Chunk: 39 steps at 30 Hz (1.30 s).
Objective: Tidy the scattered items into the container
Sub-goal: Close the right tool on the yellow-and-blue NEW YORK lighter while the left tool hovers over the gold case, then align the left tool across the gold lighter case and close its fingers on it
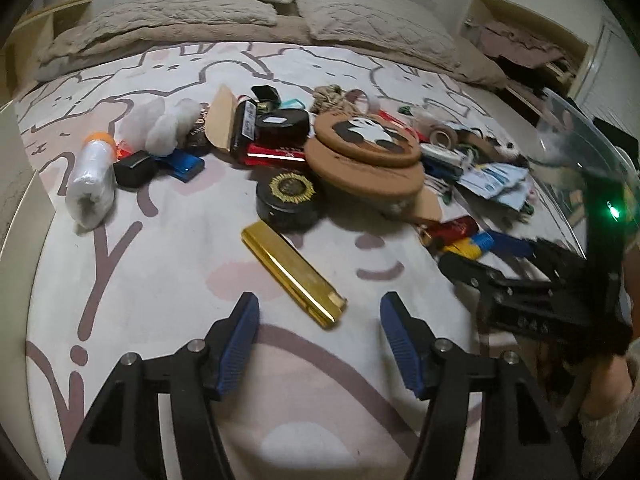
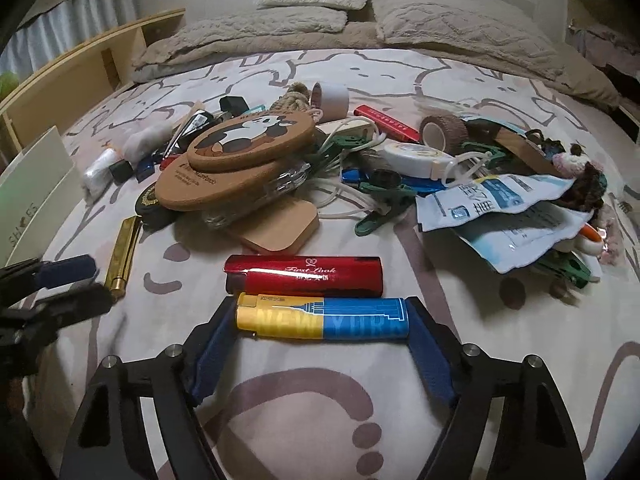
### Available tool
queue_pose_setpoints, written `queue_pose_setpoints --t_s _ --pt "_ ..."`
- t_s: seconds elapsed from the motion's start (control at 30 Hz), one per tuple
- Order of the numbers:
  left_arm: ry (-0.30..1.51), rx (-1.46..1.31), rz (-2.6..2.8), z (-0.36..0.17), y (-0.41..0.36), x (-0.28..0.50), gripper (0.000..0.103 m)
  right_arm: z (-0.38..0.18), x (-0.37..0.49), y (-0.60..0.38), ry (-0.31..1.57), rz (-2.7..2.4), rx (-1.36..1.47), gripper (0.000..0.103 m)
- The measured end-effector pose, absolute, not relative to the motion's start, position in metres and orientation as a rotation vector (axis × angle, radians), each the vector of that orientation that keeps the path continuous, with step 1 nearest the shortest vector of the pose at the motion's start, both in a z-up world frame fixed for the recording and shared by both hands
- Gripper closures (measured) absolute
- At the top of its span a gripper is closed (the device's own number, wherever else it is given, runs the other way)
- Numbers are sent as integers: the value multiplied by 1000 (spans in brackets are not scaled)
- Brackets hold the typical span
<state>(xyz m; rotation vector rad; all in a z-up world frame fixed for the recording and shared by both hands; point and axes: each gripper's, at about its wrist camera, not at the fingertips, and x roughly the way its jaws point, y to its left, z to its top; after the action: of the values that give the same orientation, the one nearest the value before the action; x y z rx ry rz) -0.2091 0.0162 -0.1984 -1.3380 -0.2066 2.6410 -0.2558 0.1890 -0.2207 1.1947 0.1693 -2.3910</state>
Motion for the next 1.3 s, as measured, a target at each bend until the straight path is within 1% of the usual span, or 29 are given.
queue_pose_setpoints --t_s 0.3,0.33,0.37,0.4,0.5,0.6,0.67,0.7,1.0,1.23,1.3 --pt "-181 -1372 2663 -208 21 -235 40 -220 -240 190 168 -2365 1198 21" --pt "-170 -1371 2660 -208 21 -235 44 -220 -240 190 166 -2363 1198 21" --pt "-159 -1371 2659 -208 21 -235 52 -220 -240 190 162 -2361 1198 21" --pt "-149 -1372 2658 -208 20 -235 56 -220 -241 191 155 -2359 1197 21" --pt "-152 -1367 2633 -207 18 -231 62 -220 -239 192 145 -2356 1197 21" --pt "-128 -1360 2608 -206 21 -224 66 -220 -235 192 156 -2353 1196 21" --pt "-109 -1353 2580 -206 27 -218 73 -219 -234 193 162 -2347 1197 21" --pt "-92 -1348 2567 -206 30 -215 74 -219 -233 193 157 -2344 1198 21" --pt "37 -1326 2445 -201 53 -183 75 -217 -226 203 107 -2327 1214 21" --pt "180 -1314 2410 -201 70 -162 75 -219 -216 201 200 -2345 1210 21" --pt "203 -1319 2424 -202 71 -162 69 -220 -214 200 219 -2353 1205 21"
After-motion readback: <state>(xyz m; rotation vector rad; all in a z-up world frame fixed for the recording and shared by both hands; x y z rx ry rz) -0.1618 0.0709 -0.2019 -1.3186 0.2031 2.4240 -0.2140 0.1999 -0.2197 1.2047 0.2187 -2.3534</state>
